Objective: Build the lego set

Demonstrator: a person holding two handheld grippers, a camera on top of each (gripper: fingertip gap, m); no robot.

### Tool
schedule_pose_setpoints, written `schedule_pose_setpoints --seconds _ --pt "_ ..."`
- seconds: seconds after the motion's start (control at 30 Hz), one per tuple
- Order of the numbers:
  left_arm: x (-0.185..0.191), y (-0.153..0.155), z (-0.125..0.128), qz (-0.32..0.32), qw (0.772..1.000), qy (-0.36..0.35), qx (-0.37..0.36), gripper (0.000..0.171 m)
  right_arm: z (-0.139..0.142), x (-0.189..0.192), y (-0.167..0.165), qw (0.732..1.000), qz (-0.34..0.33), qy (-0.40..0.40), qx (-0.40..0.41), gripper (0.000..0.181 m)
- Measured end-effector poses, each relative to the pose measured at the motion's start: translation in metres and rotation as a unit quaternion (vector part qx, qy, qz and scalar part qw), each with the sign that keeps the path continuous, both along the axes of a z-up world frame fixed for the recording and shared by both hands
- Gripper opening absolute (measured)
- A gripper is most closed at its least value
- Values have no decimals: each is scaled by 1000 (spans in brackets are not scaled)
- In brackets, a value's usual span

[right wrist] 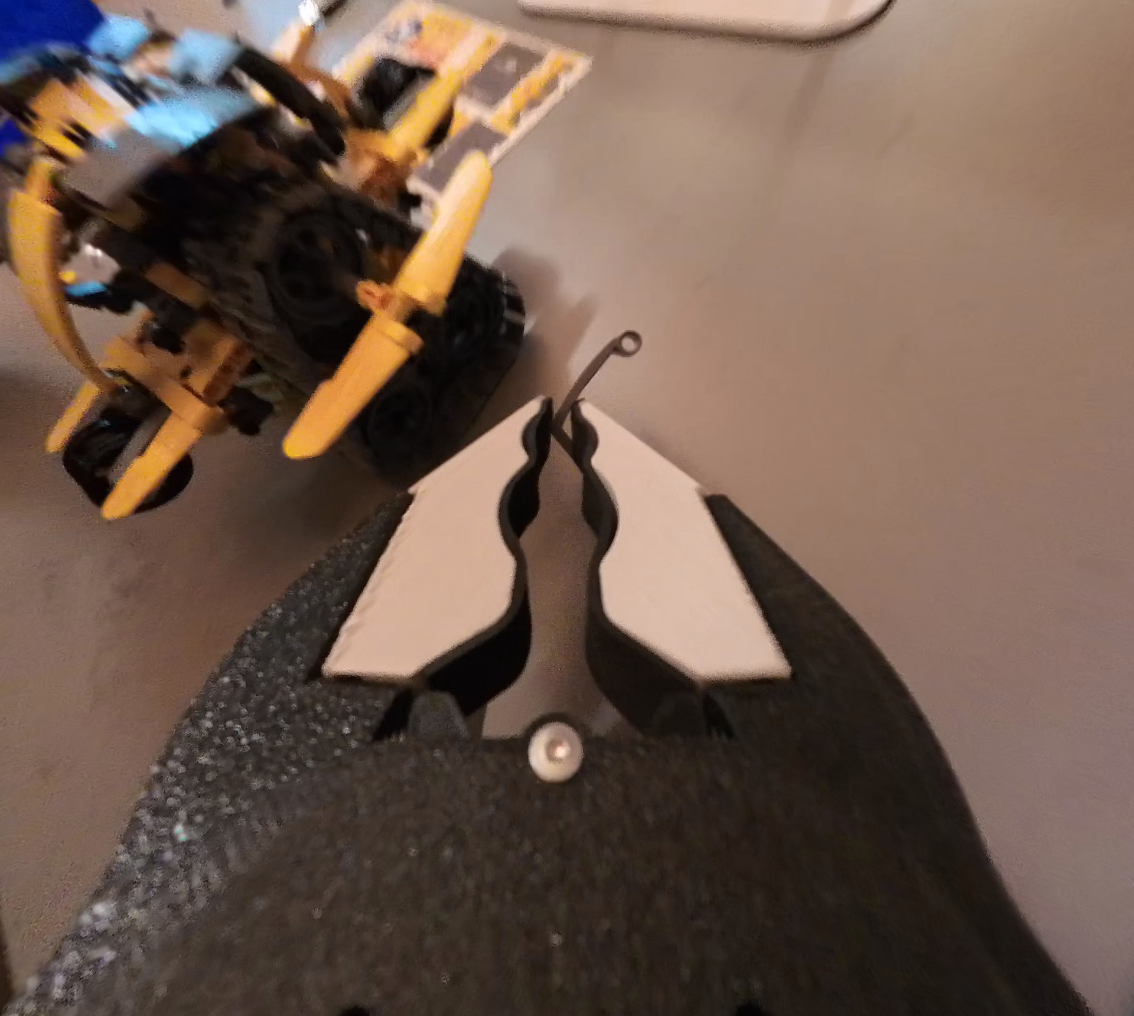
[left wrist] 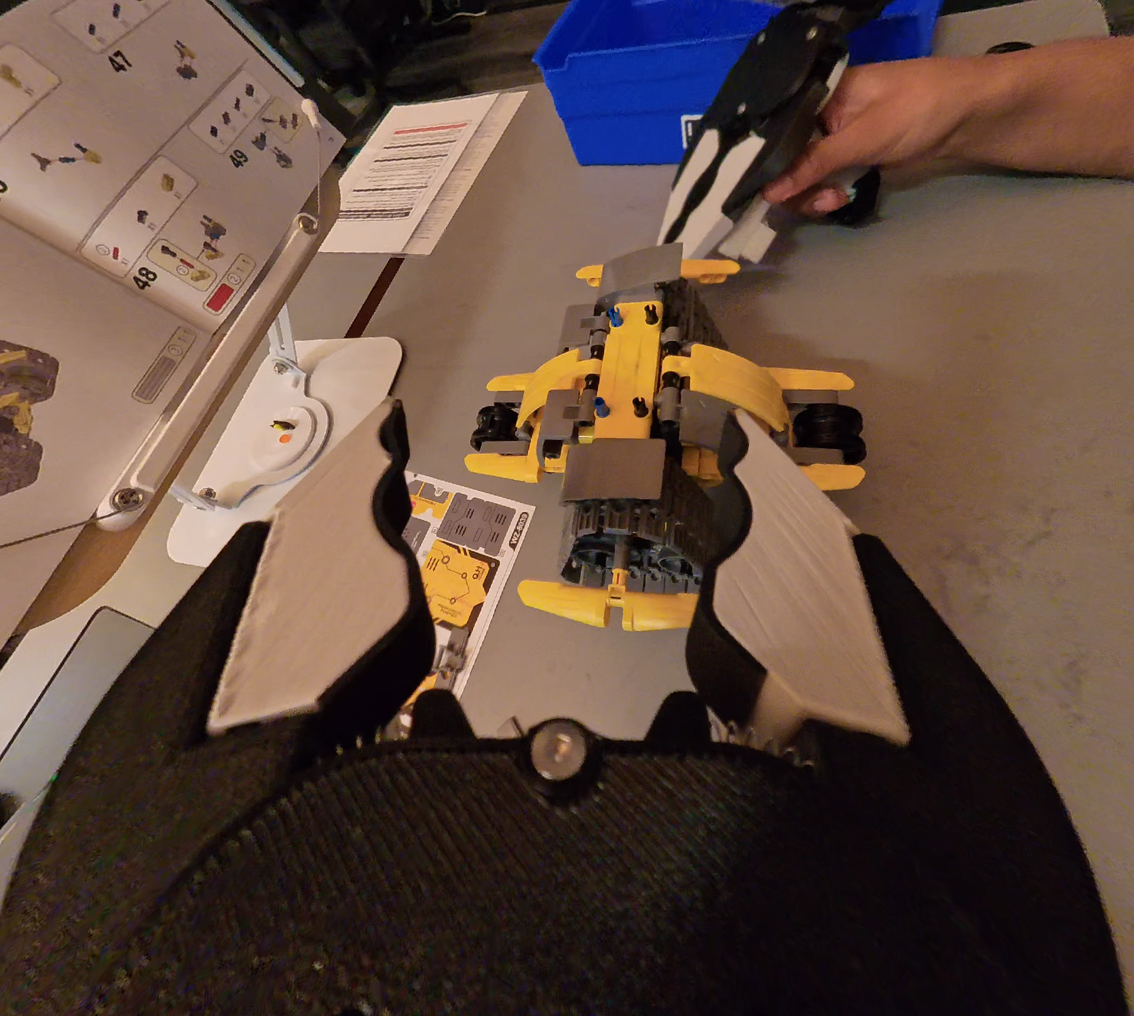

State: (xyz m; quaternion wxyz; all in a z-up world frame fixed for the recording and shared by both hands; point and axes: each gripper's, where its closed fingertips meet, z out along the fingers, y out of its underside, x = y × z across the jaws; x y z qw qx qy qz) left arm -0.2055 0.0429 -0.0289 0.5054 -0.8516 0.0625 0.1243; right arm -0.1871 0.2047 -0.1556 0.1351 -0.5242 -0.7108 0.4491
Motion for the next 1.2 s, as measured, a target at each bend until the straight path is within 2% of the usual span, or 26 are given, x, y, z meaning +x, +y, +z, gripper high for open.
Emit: schedule_pose_setpoints --seconds 0.13,0.2,0.27,0.33,0.4,0.47,0.57,0.73,0.83,0.87,0.97,1.03,1.1,1.13,1.2 --pt "8 4 1 -10 1000 -2 6 98 65 -1 6 986 -18 164 10 4" --pt "13 8 0 -17 1000 -2 7 99 104 12 -2 965 10 260 0 4" --pt "20 13 -2 -24 1000 1 8 99 129 31 -21 946 64 315 -32 4" --pt "28 21 2 -32 999 15 27 91 132 50 -49 942 143 290 -88 4" --pt "38 29 14 -40 997 22 69 65 127 65 -74 934 208 254 -144 4" --pt "45 37 20 -35 995 -4 95 43 119 73 -92 927 246 233 -159 4" --pt "58 47 7 -40 994 -73 75 37 109 77 -104 924 271 228 -141 4" --pt "90 52 -12 -90 979 -182 27 34 118 87 -112 909 290 252 -160 4" --pt "107 53 -9 -126 960 -249 31 21 115 91 -115 906 306 245 -160 4" --pt "106 54 -9 -120 958 -258 33 10 116 94 -116 903 312 243 -166 4" --pt "104 53 -8 -122 951 -281 33 5 114 89 -114 908 302 241 -160 6" --pt "100 54 -4 -110 944 -308 47 0 114 78 -106 919 269 257 -132 13" --pt "88 53 -3 -87 945 -310 58 0 117 63 -90 928 208 301 -71 31" --pt "82 52 -3 -76 943 -317 61 0 120 56 -80 928 170 332 -24 34" --pt "73 51 0 -59 934 -344 77 0 130 49 -68 911 103 393 73 33"
